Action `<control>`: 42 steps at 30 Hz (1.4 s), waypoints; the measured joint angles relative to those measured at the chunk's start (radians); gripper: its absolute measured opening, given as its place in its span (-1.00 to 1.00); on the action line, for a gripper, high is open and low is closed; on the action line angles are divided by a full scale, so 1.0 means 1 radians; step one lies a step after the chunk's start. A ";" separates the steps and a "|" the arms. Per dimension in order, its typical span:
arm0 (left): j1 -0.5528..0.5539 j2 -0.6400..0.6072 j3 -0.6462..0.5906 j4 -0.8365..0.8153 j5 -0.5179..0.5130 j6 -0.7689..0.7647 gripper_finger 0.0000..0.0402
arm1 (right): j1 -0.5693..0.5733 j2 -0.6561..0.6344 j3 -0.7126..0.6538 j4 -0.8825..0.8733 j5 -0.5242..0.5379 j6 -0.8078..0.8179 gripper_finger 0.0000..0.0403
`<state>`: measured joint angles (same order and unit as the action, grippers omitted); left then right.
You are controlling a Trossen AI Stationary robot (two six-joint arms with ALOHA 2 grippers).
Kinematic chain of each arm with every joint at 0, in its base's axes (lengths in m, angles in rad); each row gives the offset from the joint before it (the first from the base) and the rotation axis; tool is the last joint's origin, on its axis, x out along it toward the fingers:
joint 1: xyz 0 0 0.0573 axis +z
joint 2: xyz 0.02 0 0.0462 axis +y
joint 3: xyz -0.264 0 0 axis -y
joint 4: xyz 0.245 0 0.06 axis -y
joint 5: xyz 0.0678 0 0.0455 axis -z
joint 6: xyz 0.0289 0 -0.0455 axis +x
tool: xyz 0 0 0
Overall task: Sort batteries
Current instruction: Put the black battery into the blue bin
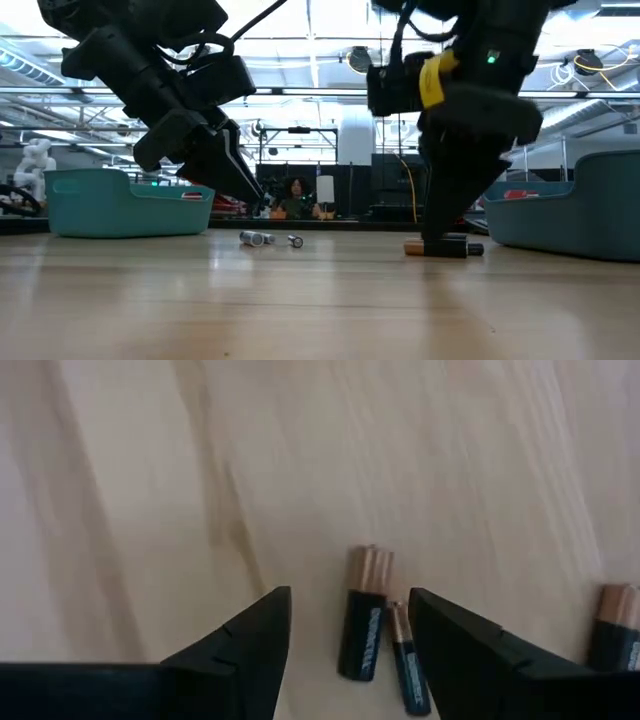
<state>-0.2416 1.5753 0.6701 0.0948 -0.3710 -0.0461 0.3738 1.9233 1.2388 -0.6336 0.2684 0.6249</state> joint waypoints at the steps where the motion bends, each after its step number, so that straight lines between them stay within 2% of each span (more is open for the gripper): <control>1: 0.000 0.000 0.000 0.000 0.000 0.000 -0.34 | -0.004 0.007 0.000 0.003 0.001 -0.008 -0.04; 8: 0.000 0.000 0.000 -0.001 0.000 0.000 -0.34 | -0.038 0.045 0.002 0.019 0.011 -0.072 -0.04; 10: 0.000 0.000 0.000 -0.003 0.000 0.000 -0.34 | -0.044 0.051 0.004 0.027 -0.003 -0.092 -0.10; 13: 0.000 0.000 0.000 -0.004 0.000 0.000 -0.34 | -0.050 0.051 0.004 0.036 -0.018 -0.101 -0.33; 17: 0.000 0.000 0.000 -0.006 0.000 0.000 -0.34 | -0.051 0.048 0.002 0.049 -0.019 -0.133 -0.84; 18: 0.000 0.000 0.000 -0.006 0.000 0.001 -0.34 | -0.052 0.048 0.002 0.055 -0.013 -0.143 -0.90; 24: 0.000 0.000 0.000 -0.006 0.000 0.001 -0.34 | -0.054 0.049 0.014 0.069 0.023 -0.167 -0.90; 27: 0.000 0.000 0.000 -0.006 0.000 0.001 -0.34 | -0.052 0.021 0.051 -0.016 0.046 -0.166 -0.90; 33: 0.000 0.000 0.000 -0.006 -0.001 0.001 -0.34 | 0.001 -0.130 0.130 -0.233 0.199 -0.116 -0.90; 35: 0.000 0.000 0.000 -0.006 -0.001 0.001 -0.34 | 0.015 -0.192 0.131 -0.346 0.228 -0.039 -0.90; 38: 0.000 0.000 0.000 -0.006 -0.002 0.001 -0.34 | 0.030 -0.262 0.122 -0.584 0.227 0.163 -0.89; 42: 0.000 0.000 0.000 -0.006 -0.010 0.004 -0.34 | 0.072 -0.322 0.068 -0.769 0.223 0.406 -0.65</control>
<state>-0.2417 1.5753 0.6701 0.0883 -0.3812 -0.0424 0.4455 1.6009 1.3064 -1.4027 0.4912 1.0314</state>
